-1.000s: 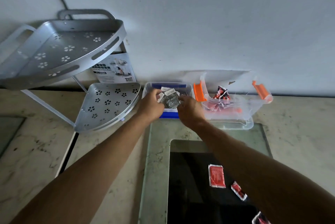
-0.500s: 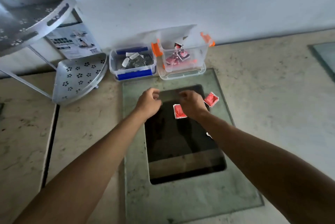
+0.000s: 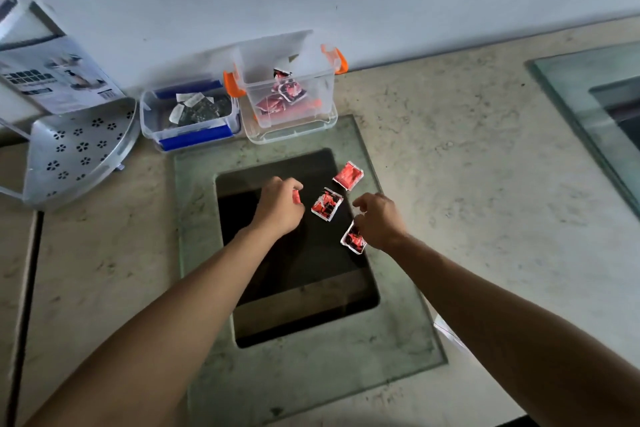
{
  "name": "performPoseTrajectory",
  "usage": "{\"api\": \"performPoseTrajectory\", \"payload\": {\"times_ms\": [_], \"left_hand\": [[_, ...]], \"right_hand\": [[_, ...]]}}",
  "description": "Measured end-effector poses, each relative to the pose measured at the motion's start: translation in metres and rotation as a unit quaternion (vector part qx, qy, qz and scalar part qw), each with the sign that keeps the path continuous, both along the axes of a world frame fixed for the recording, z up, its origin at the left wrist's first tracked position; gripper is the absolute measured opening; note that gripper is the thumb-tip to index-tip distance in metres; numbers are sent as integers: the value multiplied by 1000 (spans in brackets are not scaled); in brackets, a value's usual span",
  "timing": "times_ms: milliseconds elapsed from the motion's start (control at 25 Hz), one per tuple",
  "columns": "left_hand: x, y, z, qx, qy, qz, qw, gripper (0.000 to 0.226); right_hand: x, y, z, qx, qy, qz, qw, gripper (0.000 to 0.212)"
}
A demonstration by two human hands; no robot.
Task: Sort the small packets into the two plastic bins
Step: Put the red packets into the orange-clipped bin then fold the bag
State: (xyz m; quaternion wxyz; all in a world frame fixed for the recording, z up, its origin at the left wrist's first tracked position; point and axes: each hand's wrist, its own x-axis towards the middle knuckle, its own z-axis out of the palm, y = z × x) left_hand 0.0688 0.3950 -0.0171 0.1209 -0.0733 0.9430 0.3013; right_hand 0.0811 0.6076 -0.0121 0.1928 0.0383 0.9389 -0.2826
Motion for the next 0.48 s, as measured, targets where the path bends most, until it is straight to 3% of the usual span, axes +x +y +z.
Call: {"api": "performPoseTrajectory", "payload": {"times_ms": [160, 280, 360, 480], "left_hand": [[7, 5, -7, -183, 8, -78, 980, 55], [11, 1, -16, -199, 5, -104, 975, 62], [13, 2, -18, -191, 25, -113, 975, 54], [13, 7, -15, -175, 52, -114, 977, 35]], "right_hand": [[13, 10, -23, 47, 7, 75, 996, 56], [13, 10, -33, 56, 17, 105, 993, 66], [11, 8, -37, 49, 8, 103, 993, 65], [3, 5, -40, 18, -1, 91, 996, 47]]}}
